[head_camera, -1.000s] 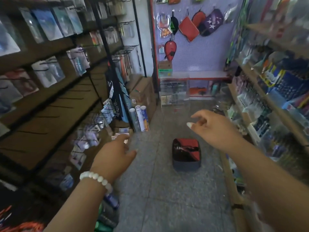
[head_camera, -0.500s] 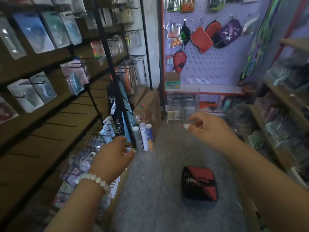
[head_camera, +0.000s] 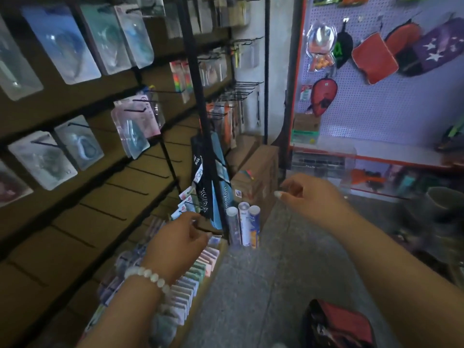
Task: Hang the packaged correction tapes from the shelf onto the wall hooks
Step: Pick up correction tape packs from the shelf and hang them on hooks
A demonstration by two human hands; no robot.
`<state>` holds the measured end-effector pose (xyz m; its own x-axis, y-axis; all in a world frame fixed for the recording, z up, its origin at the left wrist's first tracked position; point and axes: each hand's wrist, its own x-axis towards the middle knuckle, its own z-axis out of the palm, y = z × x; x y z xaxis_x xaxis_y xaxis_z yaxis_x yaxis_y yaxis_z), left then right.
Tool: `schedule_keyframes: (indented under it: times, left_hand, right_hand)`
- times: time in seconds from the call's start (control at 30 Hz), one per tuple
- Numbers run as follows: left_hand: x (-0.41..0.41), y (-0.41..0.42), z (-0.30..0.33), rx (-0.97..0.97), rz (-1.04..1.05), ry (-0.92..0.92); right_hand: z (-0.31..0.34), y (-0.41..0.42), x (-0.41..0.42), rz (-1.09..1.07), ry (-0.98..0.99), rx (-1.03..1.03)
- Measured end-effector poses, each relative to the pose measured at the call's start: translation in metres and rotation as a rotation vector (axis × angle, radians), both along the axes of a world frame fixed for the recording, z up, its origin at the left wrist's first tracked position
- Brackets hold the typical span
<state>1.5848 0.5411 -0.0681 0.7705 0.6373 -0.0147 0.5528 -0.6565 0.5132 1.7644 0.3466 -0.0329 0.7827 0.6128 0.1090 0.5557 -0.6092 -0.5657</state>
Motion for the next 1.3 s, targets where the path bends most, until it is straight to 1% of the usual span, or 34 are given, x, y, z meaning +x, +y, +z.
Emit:
schedule_keyframes:
  times: [0.2, 0.3, 0.4, 0.53, 0.73, 0.87, 1.1, 1.2, 1.3]
  left_hand:
    - [0.064, 0.048, -0.003, -0.025, 0.114, 0.034]
    - [0.08, 0.072, -0.004, -0.054, 0.184, 0.04]
    - [0.085, 0.096, -0.005, -0.076, 0.264, 0.054]
    - [0.086, 0.131, -0.007, -0.091, 0.31, 0.089]
    - [0.085, 0.184, -0.009, -0.133, 0.364, 0.043]
    - [0.085, 0.203, -0.013, -0.15, 0.394, 0.015]
    - [0.082, 0.203, -0.036, -0.203, 0.432, 0.109]
    - [0.083, 0.195, -0.049, -0.258, 0.494, 0.146]
    - [0.088, 0.186, -0.066, -0.235, 0.589, 0.183]
  right_hand:
    - [0.001, 0.079, 0.092, 0.103, 0.006, -0.005]
    - [0.003, 0.127, 0.119, 0.185, 0.0, 0.01]
    - [-0.001, 0.174, 0.128, 0.275, 0.02, 0.026]
    - [-0.008, 0.231, 0.129, 0.368, 0.029, -0.015]
    - [-0.015, 0.307, 0.124, 0.47, 0.028, -0.012]
    - [-0.019, 0.34, 0.121, 0.524, 0.035, -0.037]
    - [-0.048, 0.371, 0.131, 0.677, 0.075, -0.135]
    - [-0.065, 0.382, 0.141, 0.757, 0.077, -0.168]
    - [-0.088, 0.39, 0.151, 0.884, 0.113, -0.236]
